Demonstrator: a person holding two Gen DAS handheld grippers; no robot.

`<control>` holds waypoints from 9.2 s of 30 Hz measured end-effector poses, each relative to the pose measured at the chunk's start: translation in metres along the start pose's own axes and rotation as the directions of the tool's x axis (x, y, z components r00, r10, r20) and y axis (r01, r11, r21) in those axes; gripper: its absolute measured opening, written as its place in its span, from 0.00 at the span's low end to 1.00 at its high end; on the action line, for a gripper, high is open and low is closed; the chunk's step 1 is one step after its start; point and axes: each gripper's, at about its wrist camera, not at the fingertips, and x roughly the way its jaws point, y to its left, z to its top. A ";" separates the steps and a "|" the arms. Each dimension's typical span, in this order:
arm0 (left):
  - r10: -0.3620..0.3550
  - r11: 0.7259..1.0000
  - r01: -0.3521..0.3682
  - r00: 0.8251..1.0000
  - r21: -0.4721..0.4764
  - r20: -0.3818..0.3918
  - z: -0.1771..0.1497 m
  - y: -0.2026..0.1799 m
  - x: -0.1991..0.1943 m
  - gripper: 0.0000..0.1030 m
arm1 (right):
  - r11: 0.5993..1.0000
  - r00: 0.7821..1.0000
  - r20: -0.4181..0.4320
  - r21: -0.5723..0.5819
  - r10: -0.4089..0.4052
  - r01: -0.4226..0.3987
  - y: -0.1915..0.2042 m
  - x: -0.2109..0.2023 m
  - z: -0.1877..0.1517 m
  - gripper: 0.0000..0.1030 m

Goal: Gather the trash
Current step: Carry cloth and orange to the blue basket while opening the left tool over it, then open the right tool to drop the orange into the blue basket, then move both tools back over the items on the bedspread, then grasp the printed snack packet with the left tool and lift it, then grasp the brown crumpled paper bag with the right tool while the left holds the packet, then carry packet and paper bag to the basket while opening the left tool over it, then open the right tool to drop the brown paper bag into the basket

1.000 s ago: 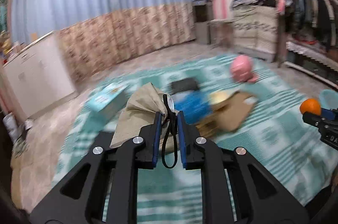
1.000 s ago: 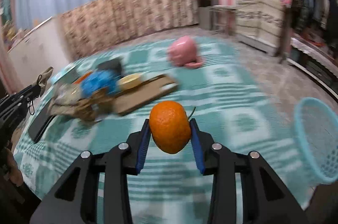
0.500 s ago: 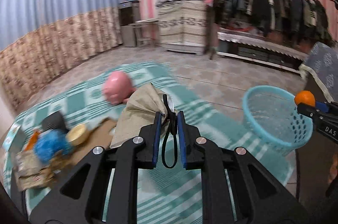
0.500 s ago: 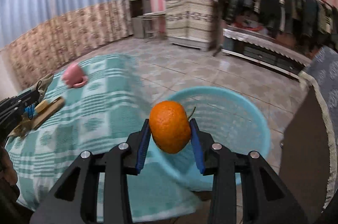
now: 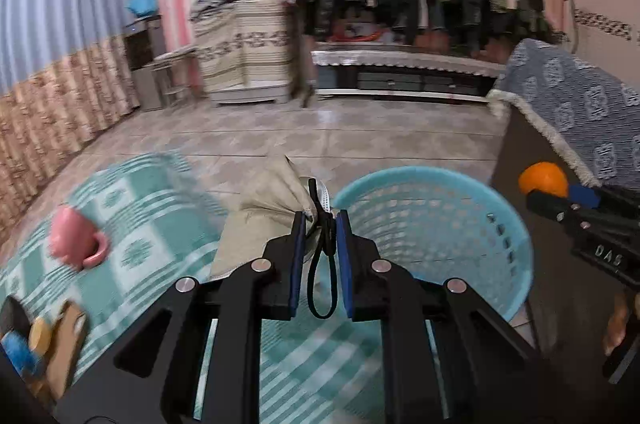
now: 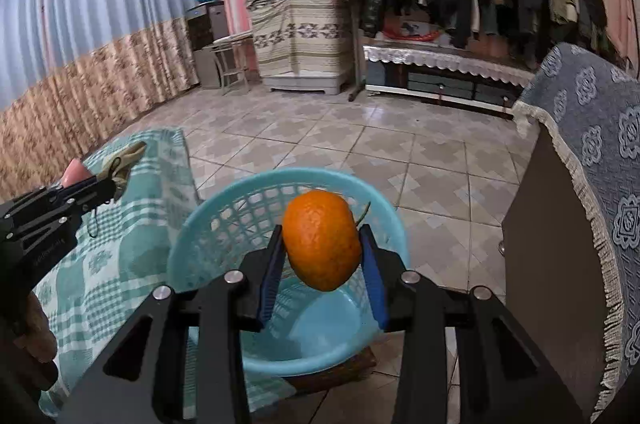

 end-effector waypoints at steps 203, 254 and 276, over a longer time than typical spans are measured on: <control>0.545 0.810 -0.521 0.838 -0.268 0.018 -0.086 0.195 -0.214 0.01 | 0.931 0.943 -0.081 -0.155 0.322 -0.331 0.200 -0.027 -0.029 0.44; 0.058 0.998 -0.058 0.998 0.017 -0.014 0.039 -0.006 0.057 0.83 | 0.994 0.995 -0.082 0.092 -0.055 0.063 -0.021 0.038 -0.006 0.44; 0.294 0.952 -0.288 0.954 -0.101 0.054 0.018 0.075 -0.024 0.95 | 0.992 0.991 -0.087 0.066 -0.099 0.105 0.047 0.074 0.000 0.78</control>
